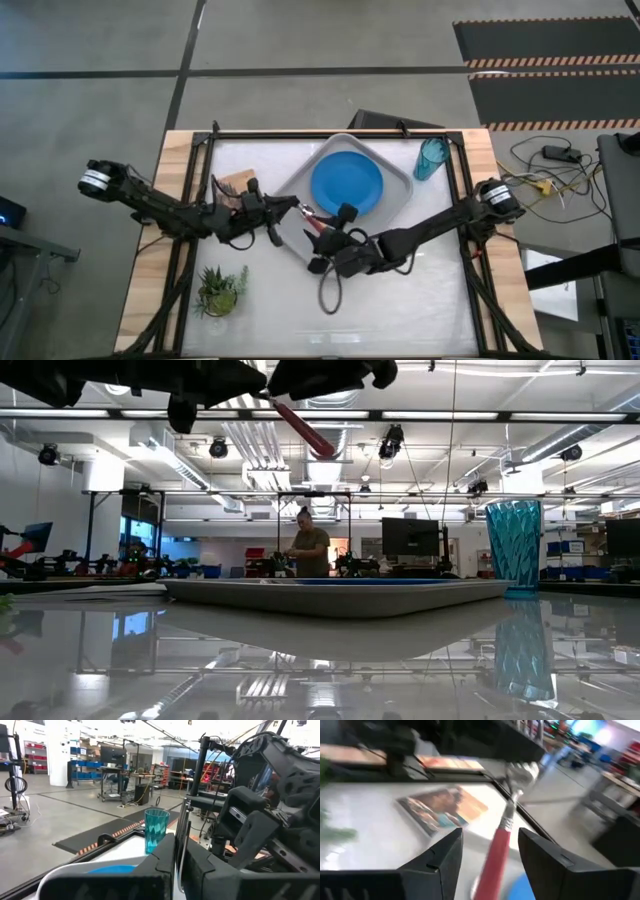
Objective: Pick and place plate/cup/fork/spoon on tray
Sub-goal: Put the pink fork on the gray serving tray to the left of the blue plate
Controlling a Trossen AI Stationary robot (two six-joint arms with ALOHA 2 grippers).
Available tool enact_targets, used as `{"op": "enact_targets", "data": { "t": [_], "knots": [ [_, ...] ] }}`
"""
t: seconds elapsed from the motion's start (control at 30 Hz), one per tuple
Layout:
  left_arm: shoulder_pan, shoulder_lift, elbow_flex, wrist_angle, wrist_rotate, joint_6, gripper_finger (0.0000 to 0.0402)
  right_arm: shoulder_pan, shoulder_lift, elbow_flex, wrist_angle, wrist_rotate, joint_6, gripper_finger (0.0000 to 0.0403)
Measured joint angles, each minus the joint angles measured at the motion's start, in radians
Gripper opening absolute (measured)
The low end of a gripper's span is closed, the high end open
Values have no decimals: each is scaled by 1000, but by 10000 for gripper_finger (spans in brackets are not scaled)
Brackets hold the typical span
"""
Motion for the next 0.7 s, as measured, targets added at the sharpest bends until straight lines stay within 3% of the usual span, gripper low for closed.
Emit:
{"op": "enact_targets", "data": {
  "t": [0.13,0.37,0.7],
  "knots": [
    [0,0,0,-1,0,-34,0,0,50,84,-134,56,60,181],
    [0,0,0,-1,-1,-51,0,-5,97,130,-159,91,69,163],
    [0,0,0,-5,2,-50,0,-13,97,130,-160,100,86,75]
  ]
}}
